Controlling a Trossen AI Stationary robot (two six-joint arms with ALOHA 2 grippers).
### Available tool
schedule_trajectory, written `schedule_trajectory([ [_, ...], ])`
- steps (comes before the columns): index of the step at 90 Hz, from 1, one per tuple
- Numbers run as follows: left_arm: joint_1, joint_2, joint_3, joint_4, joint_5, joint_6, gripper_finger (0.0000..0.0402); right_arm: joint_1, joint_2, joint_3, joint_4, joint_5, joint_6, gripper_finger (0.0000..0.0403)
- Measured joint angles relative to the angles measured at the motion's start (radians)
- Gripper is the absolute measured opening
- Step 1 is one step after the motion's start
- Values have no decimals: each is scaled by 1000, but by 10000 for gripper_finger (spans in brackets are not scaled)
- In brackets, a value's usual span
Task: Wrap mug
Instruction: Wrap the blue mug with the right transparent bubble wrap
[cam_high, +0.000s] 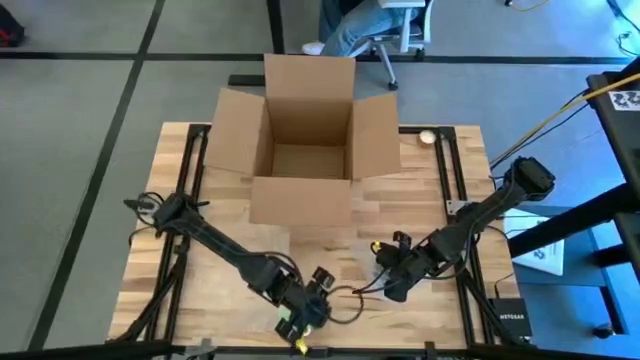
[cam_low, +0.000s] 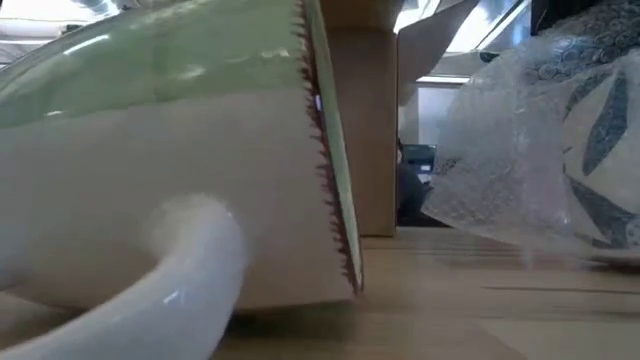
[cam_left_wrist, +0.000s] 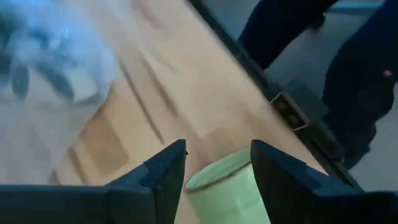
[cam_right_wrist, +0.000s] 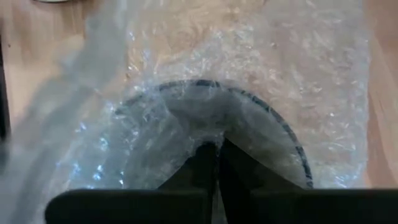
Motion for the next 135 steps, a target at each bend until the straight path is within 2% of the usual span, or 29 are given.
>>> schedule_trajectory([
  [17, 2, 82, 41, -8, 45, 102, 166, 0, 0, 0, 0, 0, -1, 0],
  [48, -25, 120, 43, -62, 41, 70, 166, 0, 0, 0, 0, 0, -17, 0],
  [71, -23, 124, 24, -230, 52, 77, 166, 0, 0, 0, 0, 18, -18, 0],
  [99, -14, 127, 22, -290, 15, 124, 166, 0, 0, 0, 0, 37, -18, 0],
  [105, -3, 127, 22, -282, -24, 122, 166, 0, 0, 0, 0, 38, -17, 0],
  [120, 6, 122, 62, -254, -130, 17, 166, 0, 0, 0, 0, 45, -17, 0],
  [135, -29, 93, 123, -302, -151, -297, 166, 0, 0, 0, 0, 41, -18, 0],
])
